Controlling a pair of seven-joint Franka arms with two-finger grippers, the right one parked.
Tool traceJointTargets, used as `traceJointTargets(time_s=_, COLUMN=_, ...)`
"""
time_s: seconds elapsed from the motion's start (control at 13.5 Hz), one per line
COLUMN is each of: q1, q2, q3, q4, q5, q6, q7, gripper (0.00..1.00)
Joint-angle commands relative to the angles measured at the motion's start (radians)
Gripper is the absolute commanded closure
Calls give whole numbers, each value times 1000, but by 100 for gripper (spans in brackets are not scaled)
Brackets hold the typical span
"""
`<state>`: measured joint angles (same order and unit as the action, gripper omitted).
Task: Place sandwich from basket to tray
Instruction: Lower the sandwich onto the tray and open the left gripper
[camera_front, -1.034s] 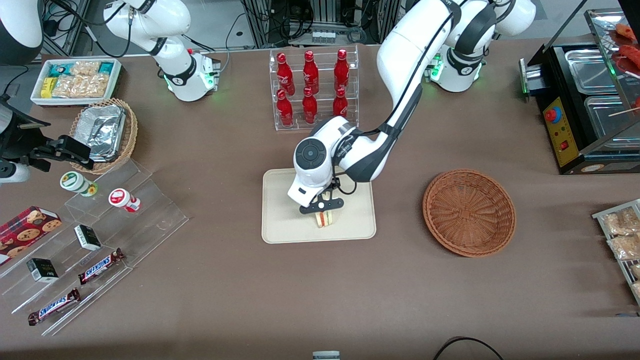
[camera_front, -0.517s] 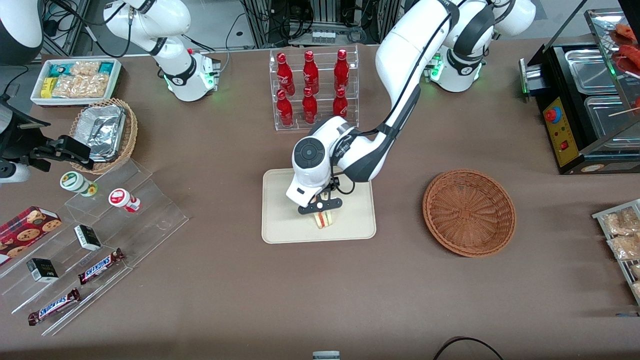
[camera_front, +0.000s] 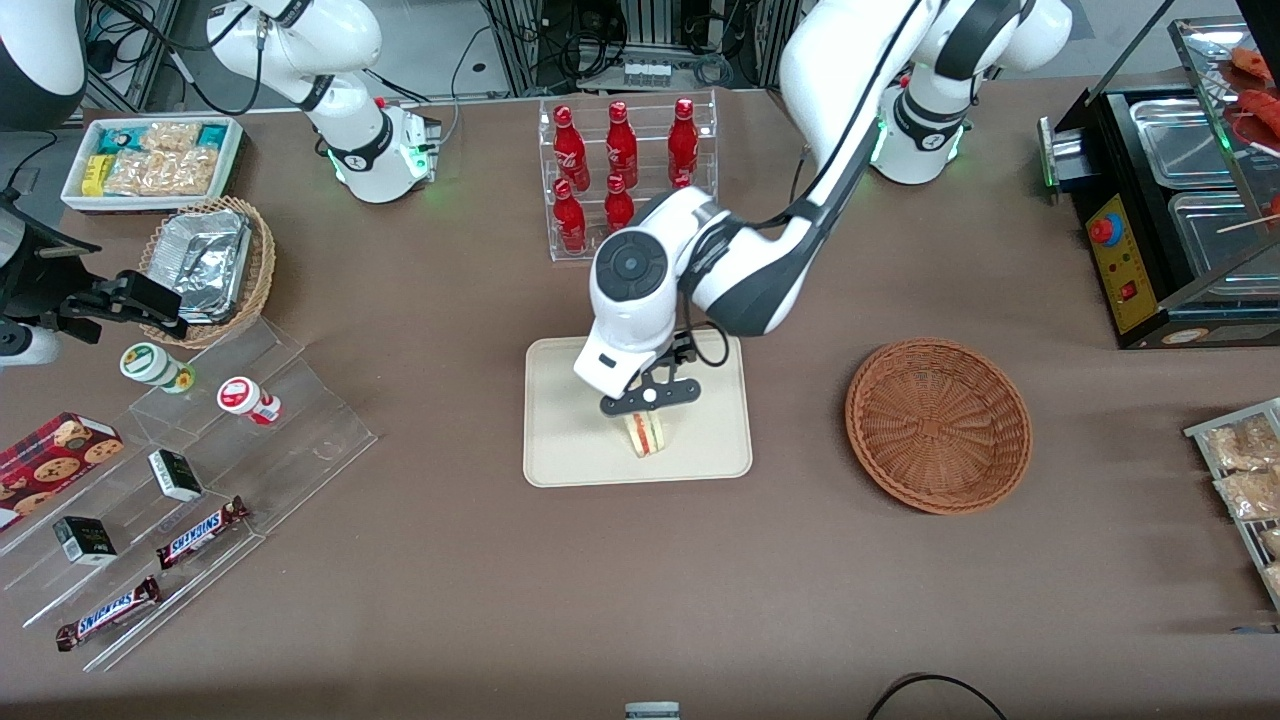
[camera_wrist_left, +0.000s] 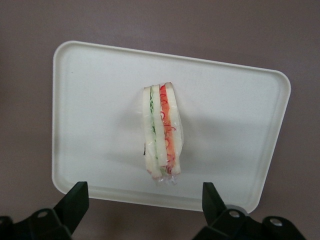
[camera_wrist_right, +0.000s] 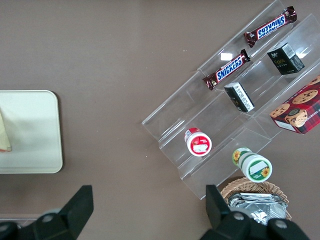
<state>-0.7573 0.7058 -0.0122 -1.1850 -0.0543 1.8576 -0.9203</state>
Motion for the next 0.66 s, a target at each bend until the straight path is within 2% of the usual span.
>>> traceJointTargets(time_s=0.0, q1=19, q2=-43, q3=6, q4=-18, q5=-9, q6=-21, q7=56, gripper=0)
traceJointTargets(time_s=0.15, q1=35, q2=-71, q3=6, q4=-25, q5=-1, q6=-56, q7=160, gripper=0)
traceJointTargets(time_s=0.37, q1=93, q2=-112, q3=6, q4=-28, q5=-1, q6=-153, q7=208, gripper=0)
traceJointTargets(time_s=0.59, q1=208, q2=-166, q3=2, q4=-66, q5=-15, q6=-170, q7=240, gripper=0)
